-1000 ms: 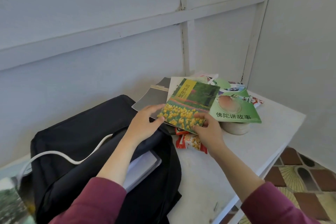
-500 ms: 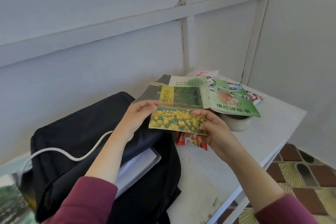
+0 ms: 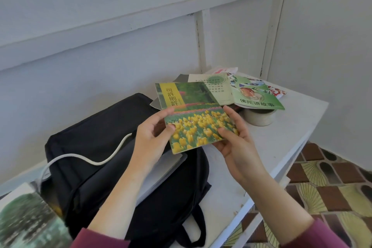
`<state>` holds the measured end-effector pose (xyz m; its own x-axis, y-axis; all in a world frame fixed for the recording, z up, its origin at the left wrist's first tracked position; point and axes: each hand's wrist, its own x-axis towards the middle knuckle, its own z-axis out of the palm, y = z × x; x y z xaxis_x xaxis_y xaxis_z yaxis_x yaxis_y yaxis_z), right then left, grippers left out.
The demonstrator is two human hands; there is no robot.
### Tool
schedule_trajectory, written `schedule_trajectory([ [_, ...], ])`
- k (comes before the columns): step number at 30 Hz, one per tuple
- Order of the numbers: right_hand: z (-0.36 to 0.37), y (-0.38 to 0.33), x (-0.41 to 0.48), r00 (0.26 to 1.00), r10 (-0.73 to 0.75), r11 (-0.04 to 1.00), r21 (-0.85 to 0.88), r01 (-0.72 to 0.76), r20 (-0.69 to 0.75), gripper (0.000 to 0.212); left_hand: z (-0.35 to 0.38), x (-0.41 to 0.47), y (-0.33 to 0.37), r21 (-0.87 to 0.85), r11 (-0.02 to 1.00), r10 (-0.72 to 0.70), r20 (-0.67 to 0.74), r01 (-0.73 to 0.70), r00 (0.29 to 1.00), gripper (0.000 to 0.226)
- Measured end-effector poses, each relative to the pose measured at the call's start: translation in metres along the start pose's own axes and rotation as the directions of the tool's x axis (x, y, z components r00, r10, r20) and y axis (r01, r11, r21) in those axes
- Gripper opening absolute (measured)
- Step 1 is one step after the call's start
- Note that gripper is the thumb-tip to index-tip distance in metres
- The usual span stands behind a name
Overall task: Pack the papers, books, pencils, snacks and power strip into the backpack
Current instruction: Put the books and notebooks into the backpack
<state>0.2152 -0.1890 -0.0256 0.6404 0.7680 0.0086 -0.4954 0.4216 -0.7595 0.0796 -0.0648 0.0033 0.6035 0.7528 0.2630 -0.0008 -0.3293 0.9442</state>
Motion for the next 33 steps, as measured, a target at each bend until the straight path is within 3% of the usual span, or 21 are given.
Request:
schedule_trajectory([
  [7,-0.007,0.012,-0.030,0.982,0.158,0.986,-0.043,-0.164,-0.107,0.052,-0.028,-0.040,-0.012,0.442,0.896,-0.013,0.123,-0.043,0.992,0.039],
  [13,-0.007,0.027,-0.050,0.928,0.311,0.934,-0.114,-0.339,-0.207,0.055,-0.037,-0.062,-0.017,0.540,0.841,-0.092,0.187,-0.025,0.978,0.035],
  [20,-0.006,0.029,-0.067,0.947,0.241,0.967,-0.030,-0.253,-0.211,0.056,-0.061,-0.061,-0.026,0.614,0.750,0.101,0.263,-0.247,0.960,0.032],
  [24,-0.017,0.026,-0.078,0.952,0.230,0.969,-0.047,-0.244,-0.205,0.055,-0.077,-0.060,-0.032,0.714,0.643,0.133,0.251,-0.276,0.959,0.041],
  [28,-0.033,0.020,-0.088,0.951,0.250,0.959,-0.090,-0.270,-0.183,0.053,-0.092,-0.056,-0.027,0.802,0.559,-0.013,0.264,-0.212,0.964,0.032],
  [31,-0.042,0.014,-0.093,0.938,0.307,0.934,-0.140,-0.329,-0.160,0.052,-0.102,-0.054,-0.018,0.816,0.552,-0.136,0.289,-0.169,0.948,0.046],
  [33,-0.046,0.010,-0.095,0.922,0.361,0.909,-0.169,-0.381,-0.138,0.052,-0.107,-0.050,-0.014,0.790,0.582,-0.114,0.316,-0.194,0.942,0.053],
])
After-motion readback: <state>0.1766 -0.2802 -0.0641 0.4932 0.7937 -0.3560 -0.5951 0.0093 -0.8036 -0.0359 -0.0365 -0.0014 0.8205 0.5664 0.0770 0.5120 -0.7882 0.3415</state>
